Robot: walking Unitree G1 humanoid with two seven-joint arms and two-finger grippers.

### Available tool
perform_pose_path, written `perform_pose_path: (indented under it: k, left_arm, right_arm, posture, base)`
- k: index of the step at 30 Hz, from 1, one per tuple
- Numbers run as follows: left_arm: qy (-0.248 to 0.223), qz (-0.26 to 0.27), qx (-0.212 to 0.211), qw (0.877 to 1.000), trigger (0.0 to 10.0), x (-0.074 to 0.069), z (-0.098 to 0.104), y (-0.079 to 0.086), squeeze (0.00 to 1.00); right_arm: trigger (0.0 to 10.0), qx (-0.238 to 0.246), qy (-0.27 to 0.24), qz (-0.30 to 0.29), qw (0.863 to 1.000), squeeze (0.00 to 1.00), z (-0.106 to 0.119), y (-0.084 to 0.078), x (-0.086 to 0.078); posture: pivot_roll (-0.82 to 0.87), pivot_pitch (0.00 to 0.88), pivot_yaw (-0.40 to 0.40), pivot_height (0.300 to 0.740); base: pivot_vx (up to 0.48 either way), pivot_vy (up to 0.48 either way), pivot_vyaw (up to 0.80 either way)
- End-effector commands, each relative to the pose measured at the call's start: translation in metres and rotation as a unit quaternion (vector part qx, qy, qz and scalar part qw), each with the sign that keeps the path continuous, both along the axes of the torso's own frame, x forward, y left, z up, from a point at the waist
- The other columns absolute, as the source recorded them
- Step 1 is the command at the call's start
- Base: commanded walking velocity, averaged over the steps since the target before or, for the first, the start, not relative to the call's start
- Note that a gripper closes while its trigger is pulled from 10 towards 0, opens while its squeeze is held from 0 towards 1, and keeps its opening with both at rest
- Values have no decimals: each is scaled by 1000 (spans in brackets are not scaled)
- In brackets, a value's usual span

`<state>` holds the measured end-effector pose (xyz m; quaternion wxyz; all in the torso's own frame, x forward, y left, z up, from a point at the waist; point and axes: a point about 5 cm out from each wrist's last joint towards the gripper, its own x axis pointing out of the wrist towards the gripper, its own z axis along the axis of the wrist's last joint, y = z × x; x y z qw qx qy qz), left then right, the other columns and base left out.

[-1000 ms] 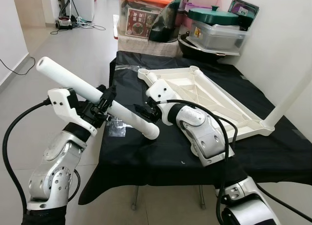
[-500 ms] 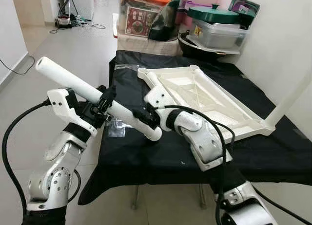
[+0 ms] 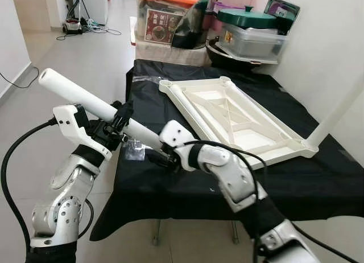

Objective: Building children table

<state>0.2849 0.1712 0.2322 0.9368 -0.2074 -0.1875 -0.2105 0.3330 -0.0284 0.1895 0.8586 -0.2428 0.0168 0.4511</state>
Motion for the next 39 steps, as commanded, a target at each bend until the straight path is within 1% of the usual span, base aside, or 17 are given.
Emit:
perform_pose_path:
  k: [1,5,6,9,10,13,15,16,17,18,22,25,34,35,36,38,39]
  left_arm:
    - [3,-26,-1,1000,0,-1,0,-12,0]
    - [3,-28,-1,1000,0,-1,0,-13,0]
    - [3,-32,-1,999,0,-1,-1,-15,0]
    - [4,-33,-2,999,0,-1,-1,-15,0]
    - [4,-37,-3,999,0,-1,-1,-17,0]
    - [3,-39,-4,999,0,0,-1,-18,0]
    - [3,-39,-4,999,0,0,-1,-18,0]
    - [3,-41,-5,999,0,0,0,-20,0]
    - [3,-41,-5,999,0,0,0,-20,0]
    - [3,-43,-5,999,0,0,0,-21,0]
    - [2,-45,-5,999,0,0,0,-22,0]
    - [3,-47,-6,999,0,0,-1,-22,0]
    - [4,-47,-1,999,0,0,-1,-24,0]
    - [8,-44,-3,999,10000,3,-2,-23,1000]
    - [8,-44,-3,999,10000,3,-2,-23,1000]
    - [-1,-45,6,999,10000,3,1,-21,1000]
    - [-1,-45,6,999,10000,3,1,-21,1000]
  right_arm:
    - [10000,-8,2,-6,1000,0,-4,6,3]
    - [10000,-6,-4,-17,1000,0,-2,7,6]
    - [10000,0,-4,-23,1000,0,-1,12,8]
    - [10000,-1,0,-18,1000,0,-3,14,7]
    - [10000,-9,10,-9,1000,0,-10,19,4]
    - [10000,-15,26,-5,1000,0,-18,24,3]
    - [10000,-15,26,-5,1000,0,-18,24,3]
    - [8314,-18,27,-7,999,0,-22,26,3]
    - [8314,-18,27,-7,999,0,-22,26,3]
    - [0,-14,31,-8,999,0,-24,28,4]
    - [0,-13,30,-9,999,0,-26,29,4]
    - [0,-23,26,-13,999,0,-31,25,6]
    - [0,-26,21,-16,999,0,-31,21,7]
    - [0,-26,18,-21,999,0,-31,18,8]
    - [0,-26,18,-21,999,0,-31,18,8]
    - [0,-20,8,-37,999,0,-27,9,12]
    - [0,-20,8,-37,999,0,-27,9,12]
  posture:
    - [130,0,-161,740]
    - [130,0,-161,740]
    - [130,0,-162,740]
    - [130,0,-162,740]
    - [127,0,-164,740]
    - [127,0,-164,740]
    - [127,0,-164,740]
    - [124,0,-166,740]
    - [124,0,-166,740]
    - [128,0,-170,740]
    - [128,0,-171,740]
    - [120,0,-171,740]
    - [116,0,-169,740]
    - [115,0,-169,740]
    - [115,0,-169,740]
    - [112,0,-168,740]
    - [112,0,-168,740]
  base:
    - [0,0,0]
    - [0,0,0]
    - [0,0,0]
    - [0,0,0]
    - [0,0,0]
    - [0,0,0]
    - [0,0,0]
    - [0,0,0]
    - [0,0,0]
    - [0,0,0]
    - [0,0,0]
    - [0,0,0]
    - [0,0,0]
    - [0,0,0]
    - [0,0,0]
    - [0,0,0]
    - [0,0,0]
